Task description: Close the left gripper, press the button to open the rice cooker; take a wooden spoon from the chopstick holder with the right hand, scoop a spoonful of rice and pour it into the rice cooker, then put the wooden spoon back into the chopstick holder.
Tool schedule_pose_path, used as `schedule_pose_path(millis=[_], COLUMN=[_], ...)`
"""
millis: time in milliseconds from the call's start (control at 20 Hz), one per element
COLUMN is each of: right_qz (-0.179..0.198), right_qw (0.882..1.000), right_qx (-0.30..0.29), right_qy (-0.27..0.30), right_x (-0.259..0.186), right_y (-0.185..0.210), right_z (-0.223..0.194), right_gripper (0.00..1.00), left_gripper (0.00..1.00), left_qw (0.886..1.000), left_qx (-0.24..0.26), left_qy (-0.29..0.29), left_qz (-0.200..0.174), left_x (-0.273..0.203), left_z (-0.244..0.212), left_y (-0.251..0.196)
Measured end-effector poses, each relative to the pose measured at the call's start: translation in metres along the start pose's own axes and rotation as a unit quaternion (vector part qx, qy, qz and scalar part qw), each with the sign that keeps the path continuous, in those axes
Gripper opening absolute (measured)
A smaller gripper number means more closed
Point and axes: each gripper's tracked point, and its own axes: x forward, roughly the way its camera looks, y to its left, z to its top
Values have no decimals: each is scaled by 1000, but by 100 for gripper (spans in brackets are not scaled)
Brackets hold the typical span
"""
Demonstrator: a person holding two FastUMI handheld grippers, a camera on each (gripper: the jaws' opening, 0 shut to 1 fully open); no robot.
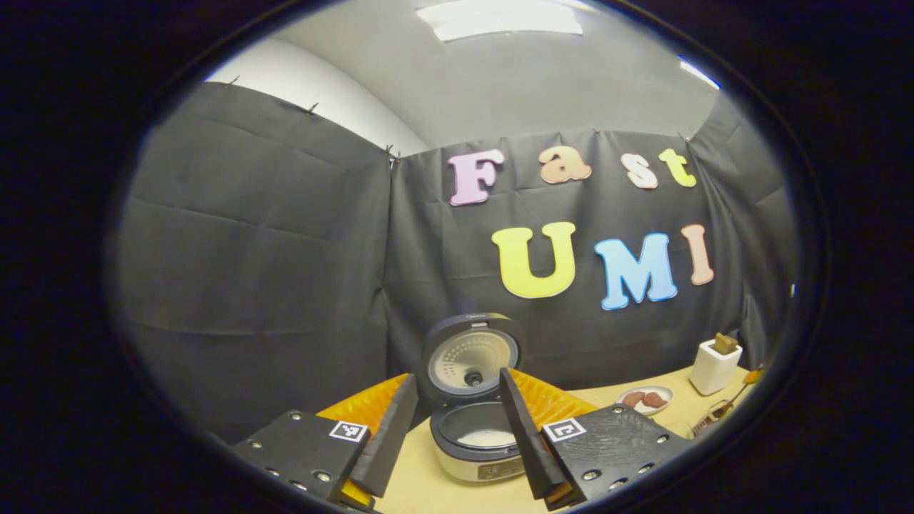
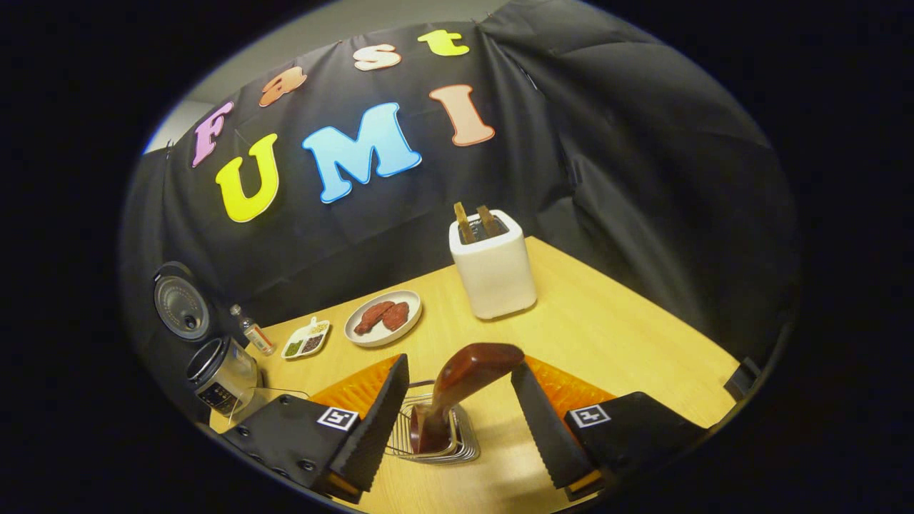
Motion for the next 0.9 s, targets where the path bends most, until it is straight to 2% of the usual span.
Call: schedule_pose_path(millis=[150,200,250,300,350,400,450,650,900], right_qz=[23,17,13,20,27,11,16,18,35], right_qw=[999,999,999,998,998,999,999,998,987], right_qx=[19,22,26,35,35,27,11,-67,-142], right_qy=[31,36,39,40,46,38,38,-7,-72], right_x=[6,8,8,5,7,2,10,-21,-53], right_y=[11,9,7,12,15,12,18,41,88], right_z=[-15,-18,-18,-17,-16,-12,-12,27,72], right_gripper=[76,44,41,22,24,13,12,12,12], left_gripper=[72,72,72,74,74,74,74,74,74], left_qw=[1000,1000,1000,1000,1000,1000,1000,1000,1000], left_qx=[1,1,0,-1,-3,-5,-7,-4,-4], left_qy=[4,5,6,7,8,8,8,2,3], left_qz=[5,6,8,9,10,10,11,6,-15], left_x=[-5,-6,-6,-5,-4,-2,-1,5,21], left_z=[-5,-5,-6,-6,-7,-6,-7,-5,-11], left_y=[5,8,11,14,15,16,18,20,11])
